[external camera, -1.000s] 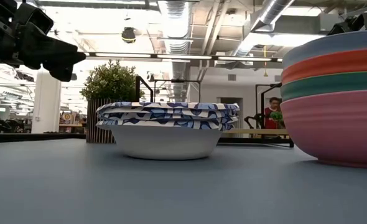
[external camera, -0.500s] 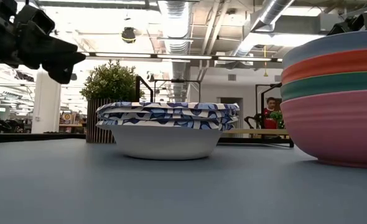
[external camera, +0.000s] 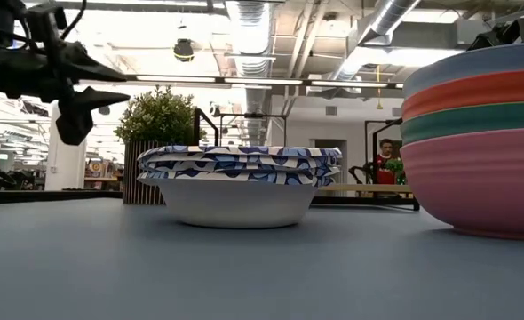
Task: Place and stack bowls onto a shelf
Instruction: Put the blue bowl on the shelf
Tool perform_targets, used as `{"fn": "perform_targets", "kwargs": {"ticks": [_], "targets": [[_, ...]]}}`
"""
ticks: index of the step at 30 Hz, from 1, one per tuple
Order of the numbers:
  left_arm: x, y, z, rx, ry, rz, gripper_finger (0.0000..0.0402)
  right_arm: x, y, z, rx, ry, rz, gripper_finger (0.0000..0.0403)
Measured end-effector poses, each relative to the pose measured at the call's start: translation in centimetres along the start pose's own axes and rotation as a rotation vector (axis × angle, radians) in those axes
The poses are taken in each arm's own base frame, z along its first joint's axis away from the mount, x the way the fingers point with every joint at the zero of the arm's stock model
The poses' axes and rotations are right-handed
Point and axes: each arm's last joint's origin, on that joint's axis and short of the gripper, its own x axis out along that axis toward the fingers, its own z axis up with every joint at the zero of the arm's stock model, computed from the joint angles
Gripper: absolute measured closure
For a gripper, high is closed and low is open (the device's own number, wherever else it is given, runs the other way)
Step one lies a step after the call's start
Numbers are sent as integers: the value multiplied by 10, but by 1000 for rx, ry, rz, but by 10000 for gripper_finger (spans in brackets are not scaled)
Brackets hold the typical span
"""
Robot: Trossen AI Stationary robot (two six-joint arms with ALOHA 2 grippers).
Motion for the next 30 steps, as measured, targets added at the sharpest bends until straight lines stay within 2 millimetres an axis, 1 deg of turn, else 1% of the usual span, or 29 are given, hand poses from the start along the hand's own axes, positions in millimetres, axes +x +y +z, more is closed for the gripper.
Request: {"fn": "perform_targets", "kwargs": {"ticks": [5, 9, 11, 13, 18, 20, 23, 24, 26, 28, 30], "targets": [[0, 0, 5, -40, -117, 51, 289, 0, 0, 0, 0, 0, 0, 356], [-1, -2, 10, -192, -210, 58, 289, 0, 0, 1, 49, -10, 2, 356], [-1, -3, 12, -258, -236, 42, 289, 0, 0, 2, 130, -16, 5, 356], [-2, -6, 15, -298, -263, 0, 289, 0, 1, 2, 259, -23, 10, 356], [-6, -20, 26, -335, -325, -191, 289, 0, 0, 1, 518, -6, 7, 356], [-9, -27, 31, -350, -366, -262, 289, 0, 0, 0, 573, -2, 5, 356], [-13, -37, 40, -330, -397, -279, 289, 0, 1, 3, 630, -21, 27, 356], [-15, -42, 45, -320, -413, -290, 289, 0, 3, 8, 632, -47, 73, 356], [-19, -52, 55, -296, -457, -306, 289, -4, 10, 24, 583, -95, 175, 356], [-20, -60, 63, -257, -471, -298, 289, -10, 19, 48, 519, -171, 245, 356], [-19, -68, 70, -230, -479, -287, 289, -18, 26, 71, 453, -226, 254, 356]]}}
